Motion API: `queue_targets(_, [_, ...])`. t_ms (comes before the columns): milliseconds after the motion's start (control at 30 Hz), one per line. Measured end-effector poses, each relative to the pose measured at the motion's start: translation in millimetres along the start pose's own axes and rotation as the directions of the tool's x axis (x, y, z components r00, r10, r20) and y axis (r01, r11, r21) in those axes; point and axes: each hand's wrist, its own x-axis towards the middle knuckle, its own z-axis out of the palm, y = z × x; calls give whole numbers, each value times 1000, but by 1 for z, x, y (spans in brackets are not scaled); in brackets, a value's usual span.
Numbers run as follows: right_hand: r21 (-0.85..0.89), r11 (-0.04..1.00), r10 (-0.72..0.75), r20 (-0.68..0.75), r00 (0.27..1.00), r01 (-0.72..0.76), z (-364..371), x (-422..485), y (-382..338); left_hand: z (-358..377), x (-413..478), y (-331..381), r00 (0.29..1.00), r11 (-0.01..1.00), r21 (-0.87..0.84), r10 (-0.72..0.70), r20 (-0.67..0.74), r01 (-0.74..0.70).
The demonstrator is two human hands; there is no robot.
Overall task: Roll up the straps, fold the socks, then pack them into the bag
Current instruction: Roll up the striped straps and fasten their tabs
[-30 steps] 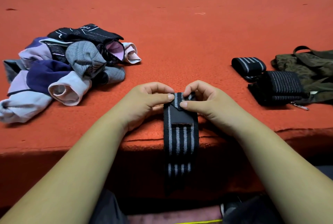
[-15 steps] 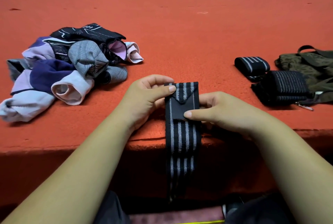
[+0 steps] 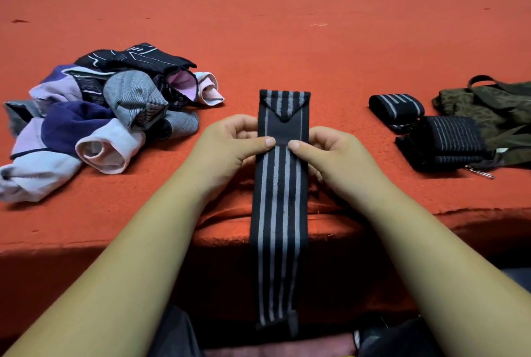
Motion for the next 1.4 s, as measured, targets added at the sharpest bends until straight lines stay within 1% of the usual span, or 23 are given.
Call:
queue_targets(100, [56,998,40,54,998,-43,4,2,3,-1,7,-3,999,1000,-14,15,-39,-16])
queue_targets(233, [137,987,72,60,996,-80,3,5,5,-2,6,-9,998,1000,-12,19,-66,-20])
queue_targets(400, [197,976,83,81,993,-97,-2,5,7,0,6,-12,1000,997,-80,8,-29,-10])
queue_targets(533, [215,969,104,110,989,-125,-4,4,8,-2,3,-9,999,993,-110,-53,-11,52])
queue_targets(633, [231,965,101,99,990,-122,-4,5,8,-4,0,-3,995,981,-162,-103,10,104])
queue_targets(700, [235,964,108,92,990,-126,-4,6,8,-4,-1,0,993,975,-189,-122,-2,119])
queue_targets(767, [249,961,106,85,991,-124,-4,7,8,-5,-3,-2,991,977,-167,-133,3,132])
queue_targets(833, [280,951,110,98,989,-133,-4,7,8,-7,-6,-6,988,983,-114,-135,72,143])
queue_targets(867, [280,950,112,110,988,-139,-4,6,8,-9,-7,-8,986,985,-90,-138,99,147])
queue_targets(933, [257,955,110,144,983,-145,-5,4,7,-10,-8,-11,985,986,-77,-142,93,150])
queue_targets(1000, [233,964,84,178,980,-125,-7,2,5,-9,-9,-12,990,987,-93,-129,56,134])
queue_targets(1100, [129,989,44,213,976,-72,-8,-1,4,-7,-8,-12,994,983,-144,-112,-3,111])
queue_targets(1233, [19,997,59,339,939,-70,-8,-5,1,-4,-9,-7,995,978,-205,-63,-72,47])
queue_targets(1300, [-18,999,51,330,943,-48,-7,-6,0,-4,-9,-5,997,973,-226,-54,-64,38])
queue_targets(1367, [-1,999,45,271,961,-46,-7,-5,1,-5,-10,-5,997,973,-213,-83,9,83])
queue_targets(1400, [20,999,42,237,971,-48,-6,-5,3,-7,-11,-5,991,976,-180,-115,62,124])
